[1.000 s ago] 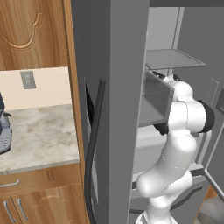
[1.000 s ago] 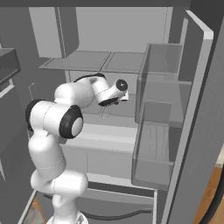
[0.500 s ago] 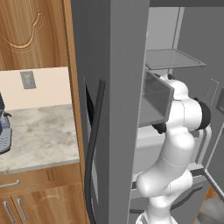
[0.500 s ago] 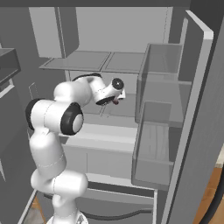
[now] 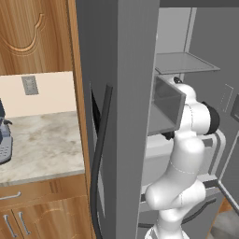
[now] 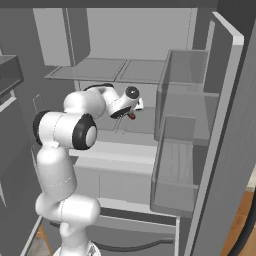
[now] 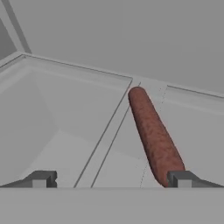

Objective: Retrieve the sausage and cheese from the fridge and place them on the cutting board on the counter.

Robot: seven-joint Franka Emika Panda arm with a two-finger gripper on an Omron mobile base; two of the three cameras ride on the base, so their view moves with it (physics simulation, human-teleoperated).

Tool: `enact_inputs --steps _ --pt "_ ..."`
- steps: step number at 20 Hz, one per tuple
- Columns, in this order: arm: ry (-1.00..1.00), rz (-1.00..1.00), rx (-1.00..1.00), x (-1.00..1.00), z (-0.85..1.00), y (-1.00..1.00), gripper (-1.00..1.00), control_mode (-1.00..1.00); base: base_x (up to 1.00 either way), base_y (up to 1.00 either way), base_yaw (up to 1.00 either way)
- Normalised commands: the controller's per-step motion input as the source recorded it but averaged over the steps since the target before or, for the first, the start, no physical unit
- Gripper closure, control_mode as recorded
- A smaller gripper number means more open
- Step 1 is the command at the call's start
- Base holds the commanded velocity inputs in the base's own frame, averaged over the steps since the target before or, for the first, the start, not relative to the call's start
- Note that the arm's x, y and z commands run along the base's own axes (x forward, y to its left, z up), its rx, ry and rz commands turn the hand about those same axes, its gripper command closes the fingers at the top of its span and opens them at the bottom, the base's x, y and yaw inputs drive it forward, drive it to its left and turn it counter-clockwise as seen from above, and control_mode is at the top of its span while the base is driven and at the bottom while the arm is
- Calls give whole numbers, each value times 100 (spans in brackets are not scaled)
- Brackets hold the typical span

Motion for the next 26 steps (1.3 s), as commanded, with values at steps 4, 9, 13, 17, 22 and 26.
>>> enact_inputs --steps 4,9,13,17,22,26 --pt "0 0 0 10 -9 -22 -100 -100 0 0 0" --pt "0 0 0 5 -26 -3 -100 -100 0 0 0" --pt "0 0 0 9 -17 0 -100 -100 0 0 0" --pt "0 0 0 39 0 0 -100 -100 0 0 0" --pt "0 0 -1 38 -15 0 -100 -100 0 0 0" --pt "0 0 -2 17 -15 -1 -100 -100 0 0 0"
